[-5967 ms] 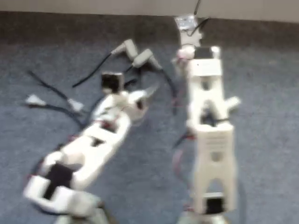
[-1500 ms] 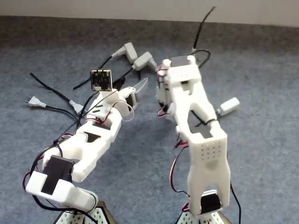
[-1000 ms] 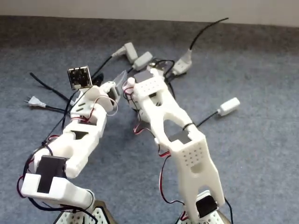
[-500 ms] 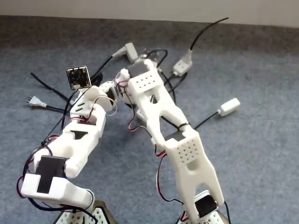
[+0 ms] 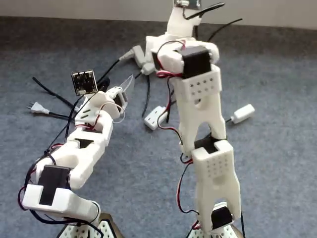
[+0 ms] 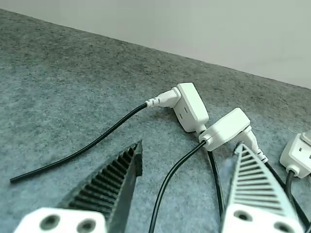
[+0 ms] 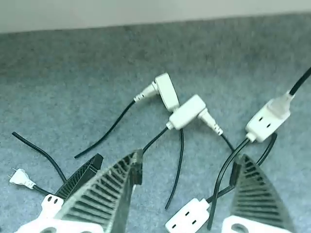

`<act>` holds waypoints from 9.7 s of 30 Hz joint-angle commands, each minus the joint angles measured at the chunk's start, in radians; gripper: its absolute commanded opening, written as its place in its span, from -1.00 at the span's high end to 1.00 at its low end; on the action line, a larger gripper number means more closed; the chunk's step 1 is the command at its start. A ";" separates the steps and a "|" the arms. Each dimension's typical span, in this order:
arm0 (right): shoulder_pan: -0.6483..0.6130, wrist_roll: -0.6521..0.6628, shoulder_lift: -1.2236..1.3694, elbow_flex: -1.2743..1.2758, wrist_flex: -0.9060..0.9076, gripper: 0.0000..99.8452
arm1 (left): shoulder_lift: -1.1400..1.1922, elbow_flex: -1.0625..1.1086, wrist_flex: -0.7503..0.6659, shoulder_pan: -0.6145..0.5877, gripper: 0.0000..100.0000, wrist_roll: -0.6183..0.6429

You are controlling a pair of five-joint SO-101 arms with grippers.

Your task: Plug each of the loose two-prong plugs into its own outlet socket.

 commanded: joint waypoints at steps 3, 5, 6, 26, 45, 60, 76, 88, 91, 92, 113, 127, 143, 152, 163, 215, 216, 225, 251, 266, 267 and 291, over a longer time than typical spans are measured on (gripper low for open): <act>0.044 0.204 -0.186 -0.044 0.041 0.44 | -0.084 -0.087 -0.015 -0.084 0.41 -0.002; 0.045 0.262 -0.239 -0.047 0.041 0.44 | -0.151 -0.087 -0.011 -0.130 0.41 -0.002; 0.045 0.284 -0.269 -0.044 0.042 0.44 | -0.194 -0.087 0.017 -0.151 0.41 -0.002; 0.041 0.502 -1.156 0.958 -0.113 0.44 | -1.012 0.226 0.950 -0.518 0.41 -0.361; 0.044 0.443 -0.992 0.955 -0.160 0.44 | 0.147 -1.234 2.076 -0.493 0.41 0.095; -0.038 0.451 -0.989 1.050 -0.189 0.44 | 0.863 -2.078 2.252 -0.536 0.41 0.534; -0.039 0.450 -0.989 1.092 -0.234 0.44 | 1.049 -2.123 2.246 -0.630 0.41 0.554; -0.117 0.448 -0.990 1.090 -0.228 0.44 | 1.067 -2.114 2.205 -0.605 0.46 0.555; -0.120 0.448 -0.990 1.090 -0.228 0.44 | 1.067 -2.114 2.206 -0.616 0.65 0.551; -0.120 0.448 -0.992 1.090 -0.228 0.44 | 1.067 -2.114 2.208 -0.621 0.70 0.549; -0.116 0.448 -1.001 1.081 -0.226 0.44 | 0.975 -2.522 2.257 -0.564 0.99 0.164; 0.065 0.450 -0.997 0.885 -0.136 0.44 | 0.628 -2.651 2.309 -0.277 0.99 -0.473; 0.222 0.443 -0.990 0.881 -0.206 0.44 | 0.243 -2.563 2.317 0.171 0.99 -0.261; 0.220 0.443 -0.998 0.878 -0.206 0.44 | 0.177 -2.608 2.317 0.239 0.99 -0.117; 0.220 0.443 -0.992 0.877 -0.206 0.44 | 0.027 -2.474 2.320 0.292 0.99 -0.118; -0.308 0.453 -0.990 0.898 -0.188 0.99 | -1.135 0.085 0.480 0.526 0.99 0.034; -0.291 0.462 -0.990 0.929 -0.203 0.99 | -1.135 0.084 0.479 0.524 0.99 0.037; -0.154 0.575 -0.987 1.124 -0.352 0.99 | -1.262 0.090 0.483 0.529 0.99 0.037; -0.114 0.577 -1.000 0.900 -0.341 0.99 | -1.256 0.157 0.456 0.521 0.99 0.034; 0.143 0.571 -0.993 0.708 -0.094 0.99 | -0.756 -0.139 0.600 0.346 0.99 0.035; 0.177 0.571 -0.990 0.708 -0.071 0.99 | -0.740 -0.193 0.690 0.328 0.99 0.034; 0.529 0.569 -1.000 1.438 0.035 0.99 | 0.081 -1.564 2.079 0.305 0.99 -0.496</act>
